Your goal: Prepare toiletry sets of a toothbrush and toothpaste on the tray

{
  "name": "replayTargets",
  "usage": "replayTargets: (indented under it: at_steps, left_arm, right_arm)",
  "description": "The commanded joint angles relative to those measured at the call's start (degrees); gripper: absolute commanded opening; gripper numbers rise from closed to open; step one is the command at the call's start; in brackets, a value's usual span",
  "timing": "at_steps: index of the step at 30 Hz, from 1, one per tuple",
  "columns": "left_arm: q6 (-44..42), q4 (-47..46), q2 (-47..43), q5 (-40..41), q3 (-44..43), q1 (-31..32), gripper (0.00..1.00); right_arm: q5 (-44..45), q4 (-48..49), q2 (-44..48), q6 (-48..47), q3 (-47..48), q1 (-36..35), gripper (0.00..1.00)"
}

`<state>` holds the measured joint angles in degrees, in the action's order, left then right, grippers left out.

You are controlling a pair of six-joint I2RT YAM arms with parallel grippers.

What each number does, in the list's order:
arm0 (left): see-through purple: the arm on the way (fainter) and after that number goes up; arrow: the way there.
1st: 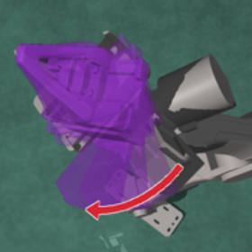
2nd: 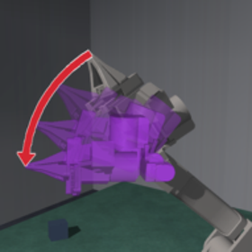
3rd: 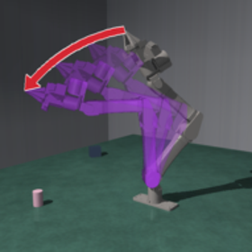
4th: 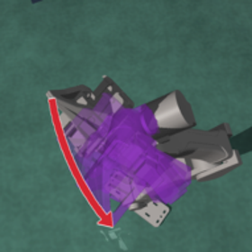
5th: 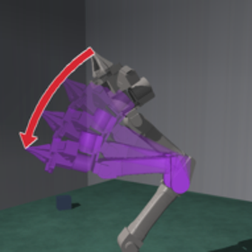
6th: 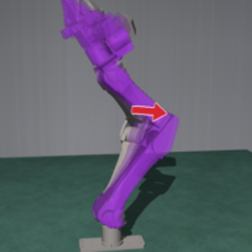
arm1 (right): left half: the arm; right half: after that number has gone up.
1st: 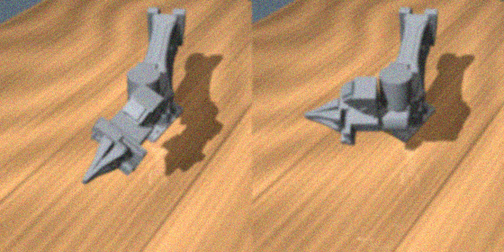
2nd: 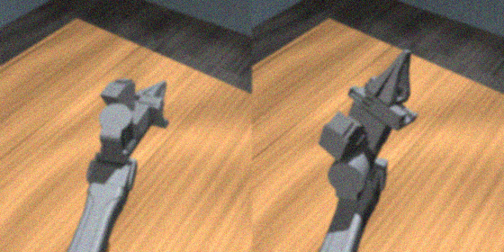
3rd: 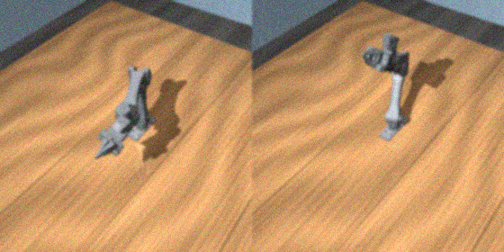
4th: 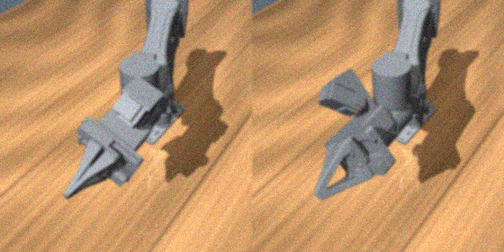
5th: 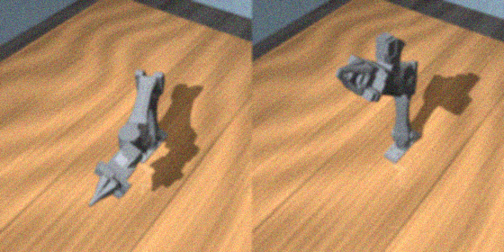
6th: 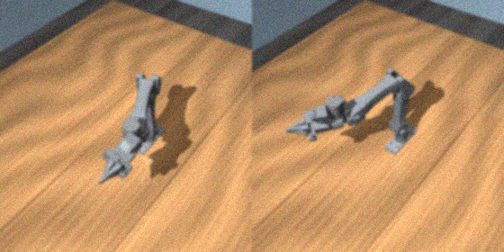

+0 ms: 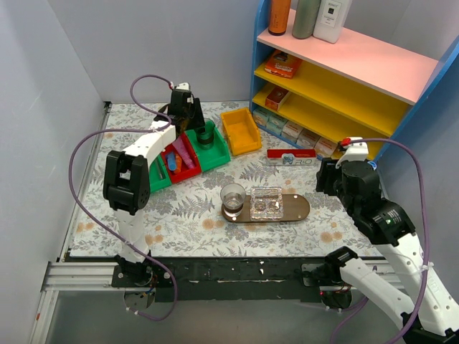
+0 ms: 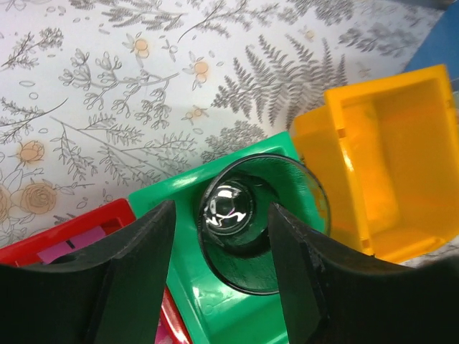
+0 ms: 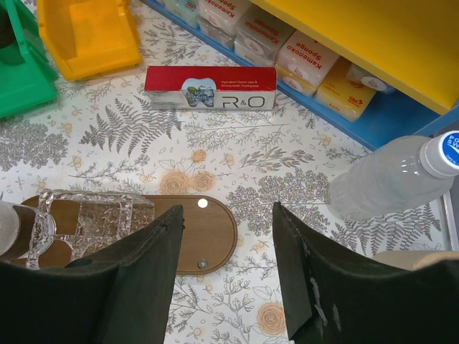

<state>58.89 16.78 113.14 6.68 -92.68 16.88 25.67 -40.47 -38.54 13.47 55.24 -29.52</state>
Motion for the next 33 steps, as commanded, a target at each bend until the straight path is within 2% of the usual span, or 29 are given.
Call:
replayTargets:
  at_steps: [1, 6, 13, 20, 28, 30, 33]
  left_arm:
    - [-2.5, 4.4, 0.5, 2.6, -4.0, 0.1, 0.53]
    - [-4.1, 5.3, 2.4, 2.1, -5.4, 0.3, 0.46]
    - [-7.0, 7.0, 5.4, 5.4, -8.0, 2.4, 0.42]
    - [-6.2, 8.8, 6.2, 5.5, -9.6, 3.1, 0.36]
    - [-4.5, 10.6, 6.0, 5.1, -9.2, 3.2, 0.34]
    - [-4.4, 10.6, 6.1, 4.8, -9.1, 3.2, 0.28]
    - [-4.4, 10.7, 6.1, 4.9, -9.2, 3.2, 0.25]
  right_arm:
    - [1.5, 0.3, 2.0, -0.3, -1.5, 0.2, 0.61]
    - [0.8, 0.4, 2.2, 0.4, -2.8, 0.2, 0.61]
    - [-0.7, 1.2, 2.0, 1.3, -3.2, 0.2, 0.61]
    - [-0.7, 1.4, 2.2, 1.5, -4.4, 0.2, 0.61]
    - [-1.2, 1.6, 2.5, 2.1, -5.7, 0.2, 0.61]
    - [-1.2, 1.7, 2.6, 2.1, -5.8, 0.2, 0.61]
    - [-1.2, 1.5, 2.6, 2.4, -6.1, 0.2, 0.61]
